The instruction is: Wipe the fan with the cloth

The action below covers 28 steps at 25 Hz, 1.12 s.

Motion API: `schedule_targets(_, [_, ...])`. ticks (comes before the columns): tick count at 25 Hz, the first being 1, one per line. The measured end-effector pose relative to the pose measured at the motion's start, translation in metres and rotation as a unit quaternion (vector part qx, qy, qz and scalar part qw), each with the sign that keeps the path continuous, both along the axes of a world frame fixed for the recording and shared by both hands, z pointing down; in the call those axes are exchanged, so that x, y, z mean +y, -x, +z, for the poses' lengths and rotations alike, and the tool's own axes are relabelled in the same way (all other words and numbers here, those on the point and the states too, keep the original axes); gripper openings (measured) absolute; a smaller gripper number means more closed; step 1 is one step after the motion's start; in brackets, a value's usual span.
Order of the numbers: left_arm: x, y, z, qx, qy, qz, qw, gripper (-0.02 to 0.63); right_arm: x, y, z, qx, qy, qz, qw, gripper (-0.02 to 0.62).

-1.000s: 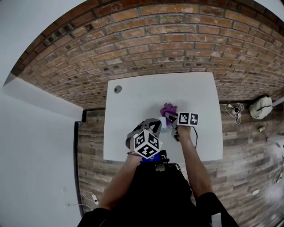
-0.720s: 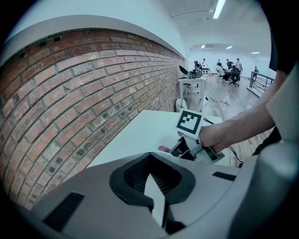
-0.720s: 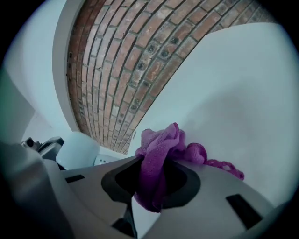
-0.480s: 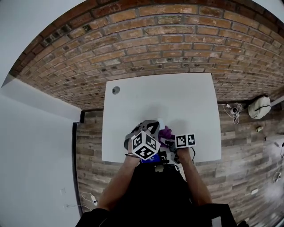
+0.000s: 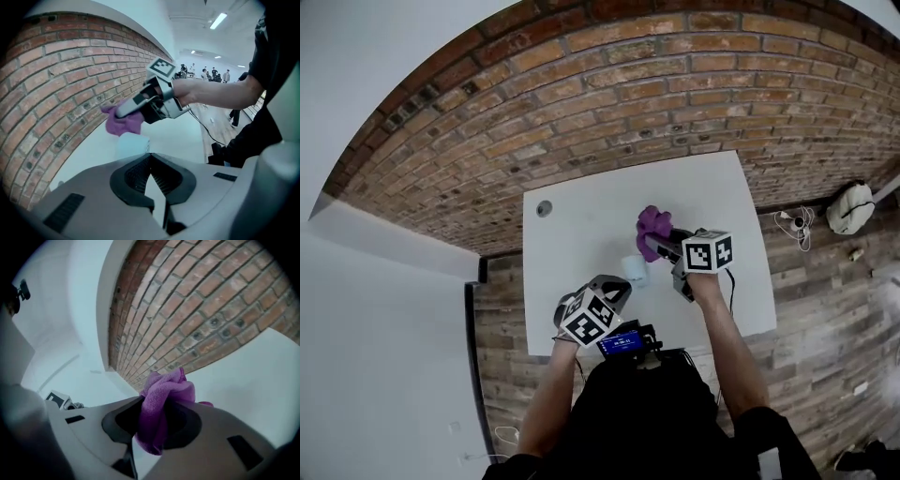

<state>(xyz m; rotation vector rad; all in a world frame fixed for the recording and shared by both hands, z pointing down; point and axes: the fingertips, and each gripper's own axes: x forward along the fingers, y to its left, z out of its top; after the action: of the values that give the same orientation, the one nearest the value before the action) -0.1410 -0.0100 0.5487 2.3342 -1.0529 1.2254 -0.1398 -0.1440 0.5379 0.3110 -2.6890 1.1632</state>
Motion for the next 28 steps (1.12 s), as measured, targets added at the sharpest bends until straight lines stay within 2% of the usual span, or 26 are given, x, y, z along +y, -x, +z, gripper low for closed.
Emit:
schedule_targets(3, [-0.003, -0.001, 0.013, 0.004, 0.017, -0.016, 0.9997, 0.002, 0.014, 0.029, 0.002, 0.032, -0.026, -0.071, 0.997, 0.094])
schedule_targets(5, [-0.006, 0.006, 0.015, 0.001, 0.016, -0.043, 0.9989, 0.002, 0.024, 0.029, 0.011, 0.047, -0.011, -0.082, 0.995, 0.094])
schedule_targets(8, [-0.012, 0.021, 0.014, 0.005, 0.008, -0.075, 0.9971, 0.002, 0.033, 0.017, 0.014, 0.023, 0.037, -0.05, 0.998, 0.094])
schedule_targets(13, [-0.018, 0.041, 0.016, -0.007, 0.005, -0.085, 0.9963, 0.002, 0.055, -0.005, 0.02, -0.021, 0.114, 0.021, 0.993, 0.094])
schedule_targets(15, [-0.022, 0.049, 0.011, -0.008, -0.003, -0.098, 0.9952, 0.002, 0.062, -0.013, 0.026, -0.027, 0.13, 0.04, 0.99, 0.094])
schedule_targets(18, [-0.032, 0.056, -0.017, -0.008, -0.044, -0.121, 0.9916, 0.002, 0.053, -0.034, 0.033, -0.031, 0.139, 0.087, 0.986, 0.094])
schedule_targets(20, [-0.037, 0.046, -0.03, -0.021, -0.062, -0.101, 0.9927, 0.002, 0.042, -0.039, 0.017, -0.069, 0.136, 0.098, 0.983, 0.094])
schedule_targets(23, [-0.039, 0.028, -0.023, -0.067, -0.049, -0.05, 0.9953, 0.002, 0.042, -0.019, -0.017, -0.137, 0.128, 0.06, 0.98, 0.094])
schedule_targets(25, [-0.036, 0.02, -0.014, -0.091, -0.04, -0.034, 0.9945, 0.0, 0.049, -0.006, -0.017, -0.145, 0.131, 0.044, 0.98, 0.094])
schedule_targets(28, [-0.034, 0.019, -0.012, -0.119, -0.041, -0.027, 0.9917, 0.0, 0.054, -0.004, 0.007, -0.149, 0.162, 0.065, 0.973, 0.094])
